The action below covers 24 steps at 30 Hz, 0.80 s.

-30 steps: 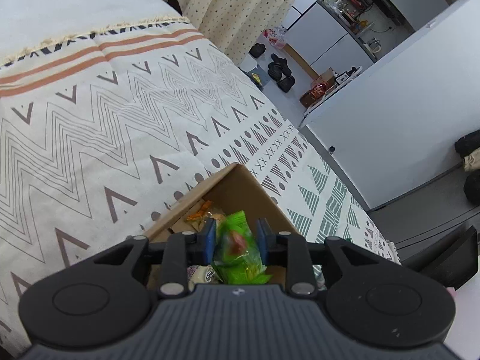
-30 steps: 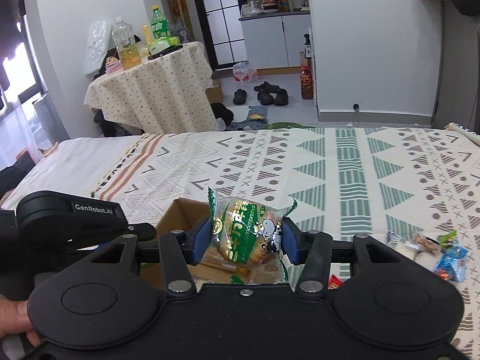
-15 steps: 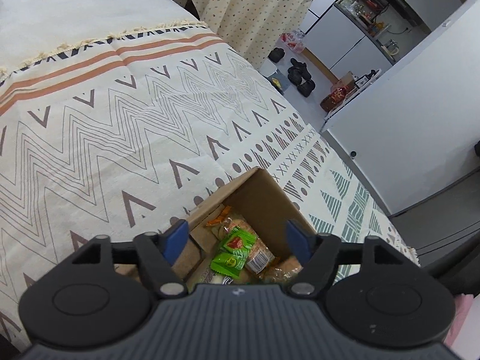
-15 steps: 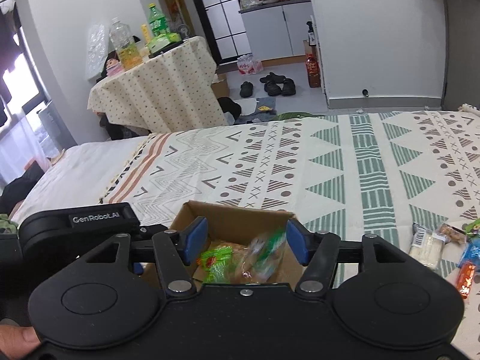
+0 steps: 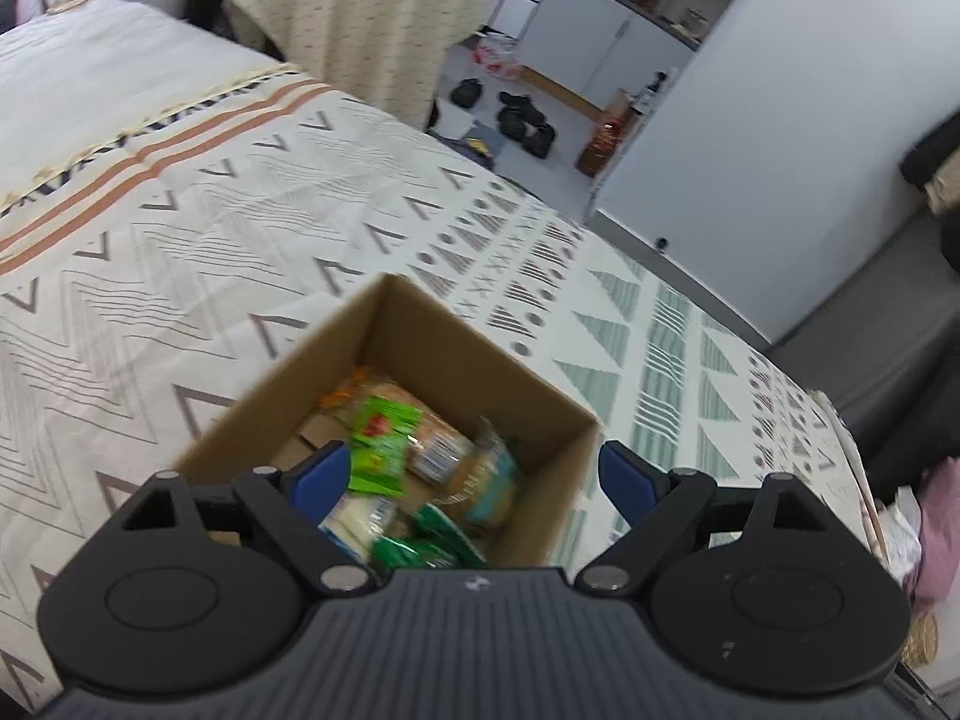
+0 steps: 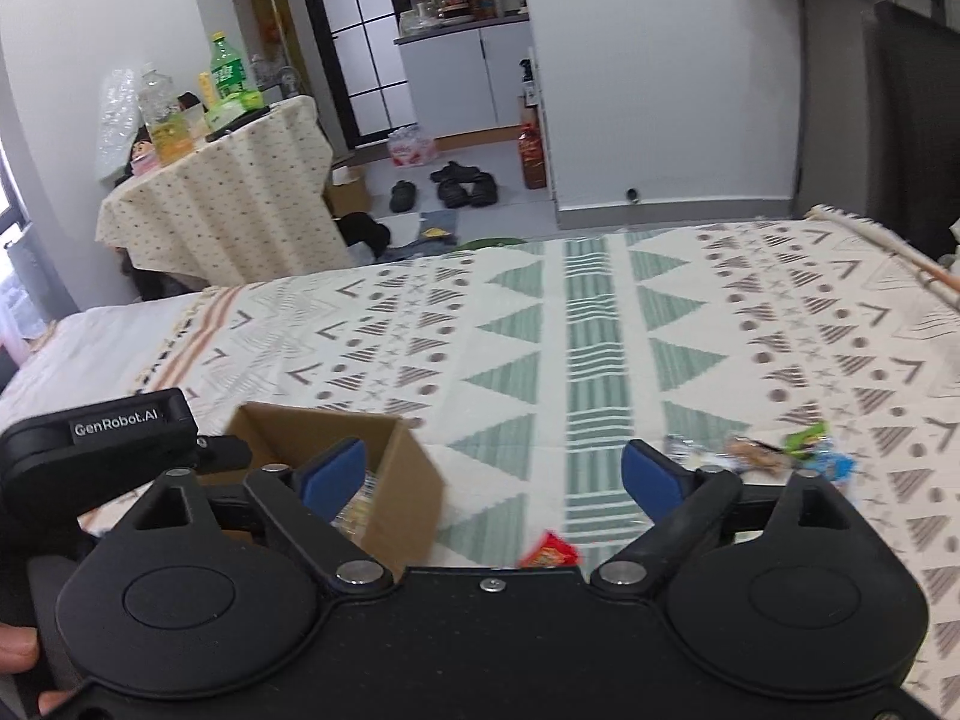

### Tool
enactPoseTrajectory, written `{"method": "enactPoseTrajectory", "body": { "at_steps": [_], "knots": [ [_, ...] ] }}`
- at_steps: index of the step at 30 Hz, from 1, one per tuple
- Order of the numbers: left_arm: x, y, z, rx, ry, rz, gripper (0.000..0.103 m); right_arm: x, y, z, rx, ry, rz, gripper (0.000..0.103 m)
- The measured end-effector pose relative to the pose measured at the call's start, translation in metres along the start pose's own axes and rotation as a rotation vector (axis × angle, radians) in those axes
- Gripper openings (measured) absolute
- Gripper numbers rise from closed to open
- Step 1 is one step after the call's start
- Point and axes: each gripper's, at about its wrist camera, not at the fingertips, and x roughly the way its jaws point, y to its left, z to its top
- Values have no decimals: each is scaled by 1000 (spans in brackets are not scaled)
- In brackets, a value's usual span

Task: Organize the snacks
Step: 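Open both grippers to drop the green pack and bun pack into the box, then move both open grippers back over the remaining snacks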

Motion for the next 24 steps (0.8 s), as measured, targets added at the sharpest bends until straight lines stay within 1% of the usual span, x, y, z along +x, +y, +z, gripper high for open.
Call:
{"method": "enactPoseTrajectory", "body": {
  "at_steps": [2,4,8,11,14,16,19,24],
  "knots": [
    [1,-8,-5,17,10,-4,90,-5,-9,-3,2,-2,-11,101],
    [2,-16,-11,45,12,-4,90,-9,-19,-7,8,-7,-28,103],
    [1,-30,-20,90,11,-4,90,-15,-42,-13,35,0,-26,103],
    [1,-43,-28,135,4,0,90,-20,-58,-18,38,7,-44,103],
    [2,-53,-34,160,20,-22,90,-25,-72,-23,38,-4,-80,103],
    [3,-60,-39,185,17,-22,90,-27,-82,-26,46,-6,-94,103],
    [6,-71,-46,229,26,-47,90,-30,-96,-28,61,-7,-98,103],
    [8,-90,-60,302,12,-83,90,-28,-117,-33,83,19,-92,103]
  ]
}}
